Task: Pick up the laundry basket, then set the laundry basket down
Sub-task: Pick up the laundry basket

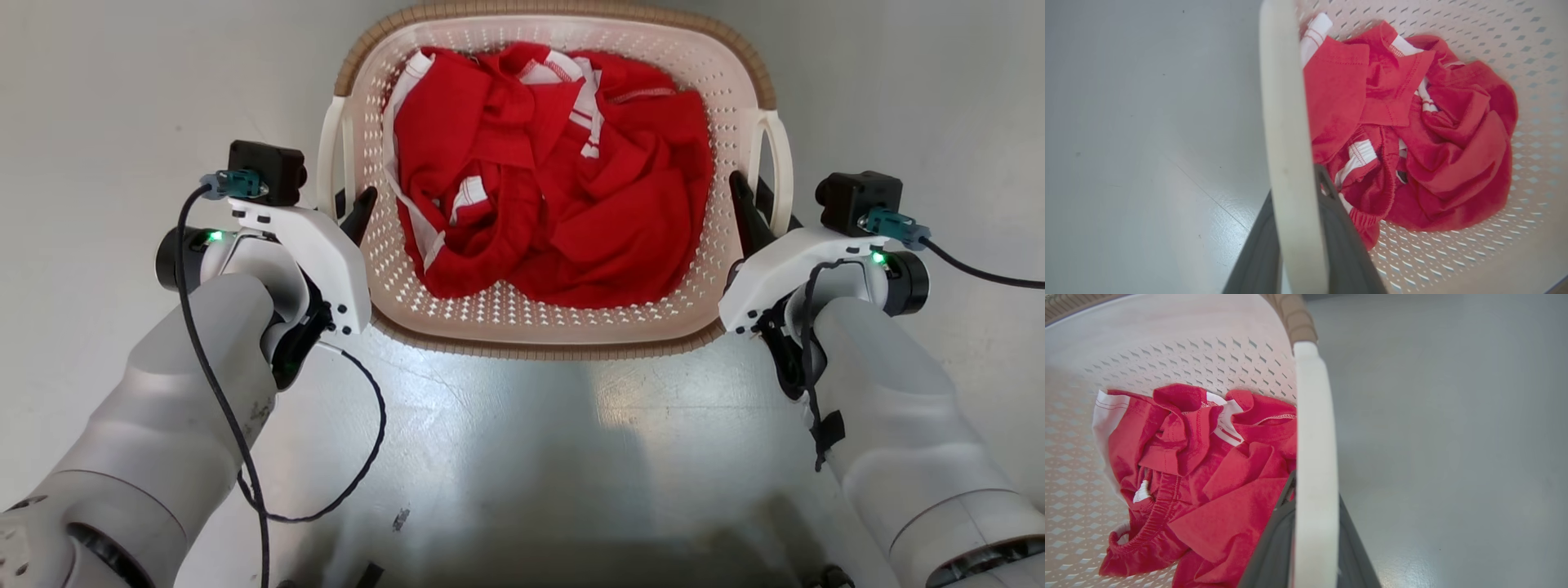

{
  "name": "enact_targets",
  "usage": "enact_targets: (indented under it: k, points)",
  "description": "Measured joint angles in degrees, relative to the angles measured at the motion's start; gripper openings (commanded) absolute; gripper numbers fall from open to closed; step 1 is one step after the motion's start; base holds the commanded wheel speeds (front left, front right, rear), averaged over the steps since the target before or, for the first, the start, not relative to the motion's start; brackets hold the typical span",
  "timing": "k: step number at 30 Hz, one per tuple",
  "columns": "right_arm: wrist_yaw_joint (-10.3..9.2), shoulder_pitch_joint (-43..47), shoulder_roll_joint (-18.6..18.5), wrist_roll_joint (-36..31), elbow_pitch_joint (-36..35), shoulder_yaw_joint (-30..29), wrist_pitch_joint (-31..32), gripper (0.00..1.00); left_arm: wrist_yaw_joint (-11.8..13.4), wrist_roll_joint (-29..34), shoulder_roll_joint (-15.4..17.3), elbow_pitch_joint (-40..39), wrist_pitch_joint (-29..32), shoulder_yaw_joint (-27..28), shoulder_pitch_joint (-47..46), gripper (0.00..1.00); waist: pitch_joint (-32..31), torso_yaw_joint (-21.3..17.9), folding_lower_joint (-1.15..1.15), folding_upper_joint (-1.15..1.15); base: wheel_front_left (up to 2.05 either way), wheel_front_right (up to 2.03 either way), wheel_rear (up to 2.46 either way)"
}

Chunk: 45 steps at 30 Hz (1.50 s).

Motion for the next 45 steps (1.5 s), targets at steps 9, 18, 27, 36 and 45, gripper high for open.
enact_targets:
  k: [9, 18, 27, 36, 45]
  points:
    - [0.0, 0.13, 0.09, 2.83, 4.43, 6.2, 0.01, 0.0, -0.02, -1.12, -2.09, 4.43, 4.34, -1.38, 2.64, 0.0, -4.95, 0.24, 0.0, 0.0, 0.0, 0.0, 0.0]
    - [0.0, 2.14, 0.18, 8.83, 7.12, 13.12, 4.71, 0.0, -0.08, -2.01, -4.25, 8.08, 8.78, -2.57, 6.0, 0.0, -11.79, 0.34, 0.0, 0.0, 0.0, 0.0, 0.0]
    - [-0.11, 5.83, 0.18, 12.51, 7.89, 16.93, 8.34, 0.0, 0.01, -2.54, -6.23, 10.67, 12.18, -3.48, 9.64, 0.0, -19.2, -0.08, 0.0, 0.0, 0.0, 0.0, 0.0]
    - [-0.14, 9.76, 0.1, 15.58, 8.44, 20.62, 12.83, 0.0, 1.55, -3.56, -8.1, 12.21, 17.68, -3.77, 13.86, 0.0, -28.64, -1.46, 0.0, 0.0, 0.0, 0.0, 0.0]
    - [-0.15, 12.84, -0.3, 16.75, 9.03, 22.51, 15.88, 0.0, 3.94, -4.16, -10.29, 12.93, 20.36, -4.15, 17.4, 0.0, -37.69, -2.57, 0.0, 0.0, 0.0, 0.0, 0.0]
